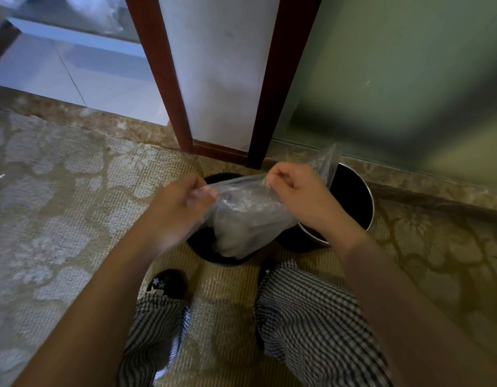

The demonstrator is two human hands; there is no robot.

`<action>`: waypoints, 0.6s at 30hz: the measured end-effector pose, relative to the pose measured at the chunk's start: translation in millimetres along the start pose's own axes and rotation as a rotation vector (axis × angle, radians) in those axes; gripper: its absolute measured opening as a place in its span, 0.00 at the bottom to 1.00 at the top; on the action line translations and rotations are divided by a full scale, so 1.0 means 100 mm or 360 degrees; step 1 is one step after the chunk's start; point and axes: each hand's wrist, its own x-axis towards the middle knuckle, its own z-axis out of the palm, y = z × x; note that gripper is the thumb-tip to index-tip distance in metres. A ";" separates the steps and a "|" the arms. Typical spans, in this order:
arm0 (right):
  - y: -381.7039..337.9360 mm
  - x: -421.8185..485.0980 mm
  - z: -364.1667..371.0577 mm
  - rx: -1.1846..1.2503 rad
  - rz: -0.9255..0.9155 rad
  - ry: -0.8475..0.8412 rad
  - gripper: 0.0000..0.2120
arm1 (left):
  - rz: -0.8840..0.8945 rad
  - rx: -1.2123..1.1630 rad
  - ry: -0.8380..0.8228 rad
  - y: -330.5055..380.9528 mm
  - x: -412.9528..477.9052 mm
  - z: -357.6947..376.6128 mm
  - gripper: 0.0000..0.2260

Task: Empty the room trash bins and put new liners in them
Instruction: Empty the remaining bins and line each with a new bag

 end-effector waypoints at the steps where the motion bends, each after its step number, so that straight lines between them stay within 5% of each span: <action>1: 0.02 0.02 -0.02 0.0023 0.0062 0.0077 0.09 | -0.0056 -0.0062 -0.0121 0.01 -0.02 0.00 0.07; 4: 0.10 0.05 -0.10 0.0039 0.0239 0.0280 0.11 | -0.0209 0.0226 -0.0395 -0.02 -0.05 0.01 0.14; 7: 0.21 0.07 -0.18 0.0046 0.0357 0.0392 0.14 | -0.0168 0.0548 -0.0091 -0.05 -0.01 -0.03 0.05; 10: 0.29 0.06 -0.26 0.0022 0.0449 0.0470 0.12 | -0.0136 0.0488 0.0312 -0.10 0.03 -0.11 0.10; 14: 0.29 0.04 -0.30 -0.0012 0.0496 0.0554 0.12 | -0.0117 -0.0081 0.0657 0.04 0.02 -0.14 0.11; 18: 0.04 0.02 -0.22 0.0231 0.0386 0.0255 0.11 | -0.0175 -0.1083 0.0535 0.27 -0.02 -0.10 0.16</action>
